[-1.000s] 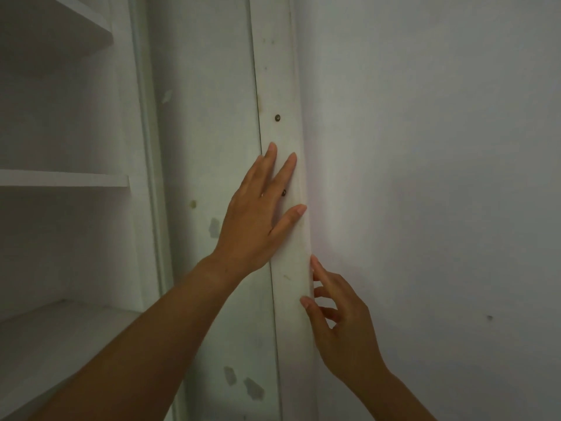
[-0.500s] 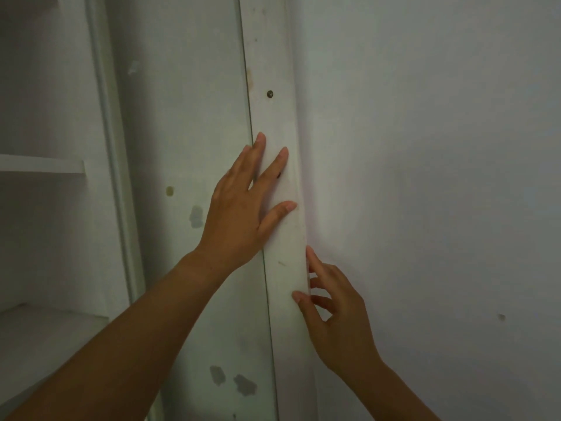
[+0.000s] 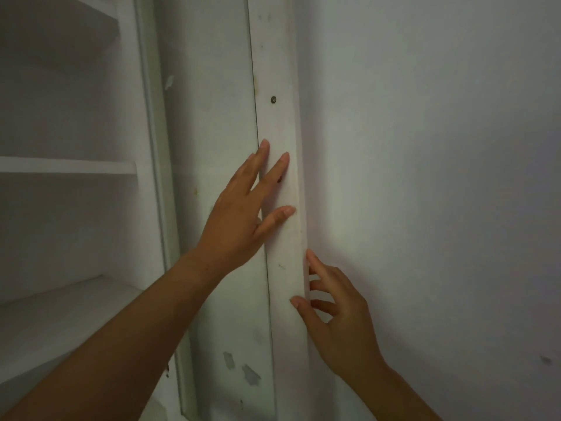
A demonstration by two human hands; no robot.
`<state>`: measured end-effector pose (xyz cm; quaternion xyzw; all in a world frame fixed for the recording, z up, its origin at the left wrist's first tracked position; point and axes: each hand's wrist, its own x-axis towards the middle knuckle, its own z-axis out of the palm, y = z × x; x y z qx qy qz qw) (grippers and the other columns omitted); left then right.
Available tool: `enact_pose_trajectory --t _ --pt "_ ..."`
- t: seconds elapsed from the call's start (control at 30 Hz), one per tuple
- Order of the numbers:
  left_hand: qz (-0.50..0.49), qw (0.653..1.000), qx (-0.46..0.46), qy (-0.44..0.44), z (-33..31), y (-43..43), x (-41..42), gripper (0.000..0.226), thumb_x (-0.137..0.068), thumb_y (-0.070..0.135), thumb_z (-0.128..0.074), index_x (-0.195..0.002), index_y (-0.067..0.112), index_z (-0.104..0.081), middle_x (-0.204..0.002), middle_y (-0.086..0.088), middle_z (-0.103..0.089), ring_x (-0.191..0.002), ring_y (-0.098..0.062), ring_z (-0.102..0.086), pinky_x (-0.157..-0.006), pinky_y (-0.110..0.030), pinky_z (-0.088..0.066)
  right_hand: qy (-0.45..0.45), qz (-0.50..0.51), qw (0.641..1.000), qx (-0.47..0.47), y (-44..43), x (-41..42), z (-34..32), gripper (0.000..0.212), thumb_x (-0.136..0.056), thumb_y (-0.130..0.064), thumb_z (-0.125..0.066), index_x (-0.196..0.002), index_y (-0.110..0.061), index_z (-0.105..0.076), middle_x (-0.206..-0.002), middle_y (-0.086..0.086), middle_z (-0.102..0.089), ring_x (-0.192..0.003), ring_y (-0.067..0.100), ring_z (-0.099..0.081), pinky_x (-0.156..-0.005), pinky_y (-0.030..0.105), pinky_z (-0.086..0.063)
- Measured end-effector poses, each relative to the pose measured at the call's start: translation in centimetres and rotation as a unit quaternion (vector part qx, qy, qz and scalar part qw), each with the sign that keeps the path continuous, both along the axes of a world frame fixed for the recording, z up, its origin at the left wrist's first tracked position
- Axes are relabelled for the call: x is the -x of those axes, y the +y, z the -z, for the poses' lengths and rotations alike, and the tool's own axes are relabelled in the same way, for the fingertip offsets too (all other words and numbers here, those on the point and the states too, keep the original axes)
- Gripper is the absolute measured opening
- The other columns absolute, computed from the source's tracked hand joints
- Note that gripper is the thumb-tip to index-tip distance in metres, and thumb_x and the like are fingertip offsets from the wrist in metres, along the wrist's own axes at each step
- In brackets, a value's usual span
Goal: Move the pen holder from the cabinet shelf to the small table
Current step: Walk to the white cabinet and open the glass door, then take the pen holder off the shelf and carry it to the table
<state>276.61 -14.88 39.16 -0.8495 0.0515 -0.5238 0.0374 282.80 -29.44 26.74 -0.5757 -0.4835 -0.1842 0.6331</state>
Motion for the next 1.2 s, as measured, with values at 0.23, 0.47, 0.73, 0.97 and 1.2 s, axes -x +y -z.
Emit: enact_pose_trajectory --t 0.23,0.47,0.73,0.97,1.2 --pt "-0.085 0.994 0.040 0.063 -0.2 -1.7 2.9 0.065 -0.081 0.064 -0.032 -0.137 0.047 -0.005 -0.153 0.014 -0.003 -0.137 -0.019 -0.025 -0.107 -0.045 -0.027 -0.008 -0.021 1.000 0.004 -1.1 -0.1 -1.8 0.051 -0.075 -0.041 -0.058 -0.124 -0.029 -0.052 -0.119 -0.017 -0.053 -0.102 -0.003 -0.053 -0.082 0.010 -0.048" --pt "-0.161 0.979 0.073 0.098 1.5 -1.7 7.6 0.063 -0.083 0.063 -0.028 -0.141 0.042 -0.018 -0.154 0.012 -0.011 -0.140 -0.012 -0.013 -0.108 -0.032 -0.015 -0.066 0.010 0.996 -0.054 -1.0 0.4 -2.5 0.035 -0.081 -0.030 -0.060 -0.116 -0.024 -0.058 -0.115 -0.018 -0.050 -0.105 0.002 -0.051 -0.085 0.017 -0.048" --pt "-0.278 0.945 0.114 0.130 2.2 0.6 14.7 0.058 -0.083 0.062 -0.027 -0.138 0.044 -0.024 -0.149 0.008 -0.028 -0.135 -0.011 -0.025 -0.100 -0.025 -0.019 -0.054 -0.103 0.988 -0.099 2.6 5.0 -3.3 0.030 -0.083 -0.021 -0.062 -0.113 -0.019 -0.059 -0.112 -0.009 -0.056 -0.104 0.009 -0.055 -0.084 0.014 -0.048" --pt "-0.346 0.920 0.123 0.138 2.1 4.0 20.2 0.058 -0.082 0.063 -0.027 -0.137 0.045 -0.026 -0.148 0.010 -0.029 -0.134 -0.011 -0.028 -0.103 -0.031 -0.025 -0.032 -0.184 0.981 -0.048 8.9 8.9 -3.8 0.034 -0.081 -0.029 -0.060 -0.115 -0.031 -0.054 -0.115 -0.014 -0.054 -0.107 0.001 -0.052 -0.088 0.015 -0.047" --pt "-0.385 0.907 0.099 0.142 -0.2 8.0 25.2 0.059 -0.081 0.061 -0.028 -0.137 0.042 -0.028 -0.149 0.008 -0.029 -0.134 -0.011 -0.026 -0.106 -0.031 -0.024 -0.062 -0.212 0.975 -0.020 16.3 12.6 -5.9 0.038 -0.084 -0.026 -0.062 -0.121 -0.028 -0.052 -0.120 -0.014 -0.051 -0.107 -0.002 -0.050 -0.088 0.009 -0.043"
